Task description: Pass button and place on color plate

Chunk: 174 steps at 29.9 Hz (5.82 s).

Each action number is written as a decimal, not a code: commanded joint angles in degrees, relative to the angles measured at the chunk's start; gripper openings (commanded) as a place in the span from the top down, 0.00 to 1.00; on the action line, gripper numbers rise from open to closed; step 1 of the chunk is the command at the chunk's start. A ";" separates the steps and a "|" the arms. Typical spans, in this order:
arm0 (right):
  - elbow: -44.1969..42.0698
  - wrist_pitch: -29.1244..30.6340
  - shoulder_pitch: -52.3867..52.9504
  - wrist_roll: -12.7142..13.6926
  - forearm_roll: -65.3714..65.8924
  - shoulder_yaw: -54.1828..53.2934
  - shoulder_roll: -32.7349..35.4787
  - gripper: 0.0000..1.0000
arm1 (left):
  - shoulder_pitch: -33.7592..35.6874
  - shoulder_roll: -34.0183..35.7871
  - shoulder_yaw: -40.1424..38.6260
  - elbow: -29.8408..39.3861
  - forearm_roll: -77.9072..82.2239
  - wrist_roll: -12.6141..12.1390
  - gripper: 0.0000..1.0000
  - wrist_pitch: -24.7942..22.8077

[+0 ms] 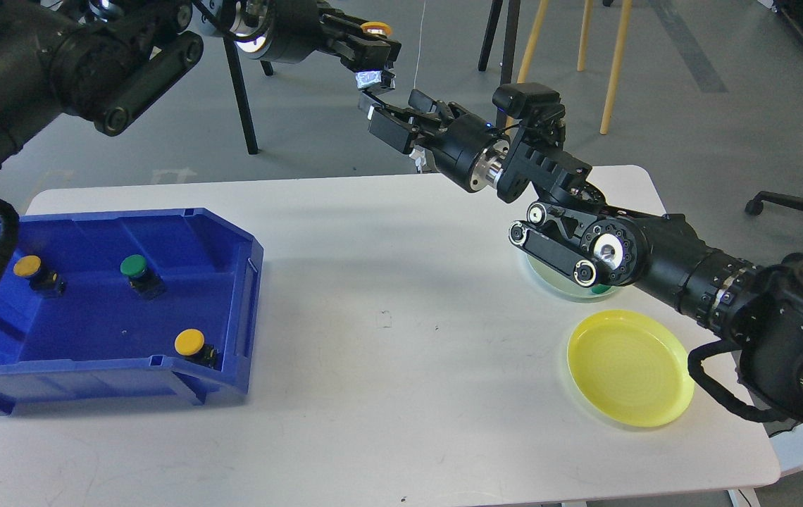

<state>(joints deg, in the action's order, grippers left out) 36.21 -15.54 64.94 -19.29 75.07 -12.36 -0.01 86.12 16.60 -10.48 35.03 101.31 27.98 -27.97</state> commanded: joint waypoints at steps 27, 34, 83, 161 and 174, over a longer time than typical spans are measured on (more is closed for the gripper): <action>2.03 2.09 -0.43 0.04 -1.86 -2.76 0.01 0.08 | -0.34 -1.05 1.61 -0.14 0.55 0.02 0.77 -0.03; 1.85 1.83 -0.43 0.04 -1.68 -2.59 0.01 0.13 | -0.34 -1.05 1.61 -0.05 0.55 0.02 0.77 -0.03; 8.87 15.79 -10.79 5.49 -3.35 -2.41 18.71 0.83 | -1.30 6.42 1.17 0.13 -5.25 0.02 0.01 -0.03; 22.09 29.16 -21.81 5.23 -22.25 -37.04 41.08 0.02 | -2.28 10.91 -0.76 0.92 -16.22 0.02 0.01 -0.03; 5.37 21.26 -6.67 5.49 -21.46 -15.95 29.28 0.02 | -1.31 7.74 -0.85 -0.66 -31.78 -2.13 0.01 14.69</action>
<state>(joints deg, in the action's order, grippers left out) 42.05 7.34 57.56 -13.80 53.86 -29.46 30.94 85.25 25.17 -11.43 35.00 72.89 27.77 -17.29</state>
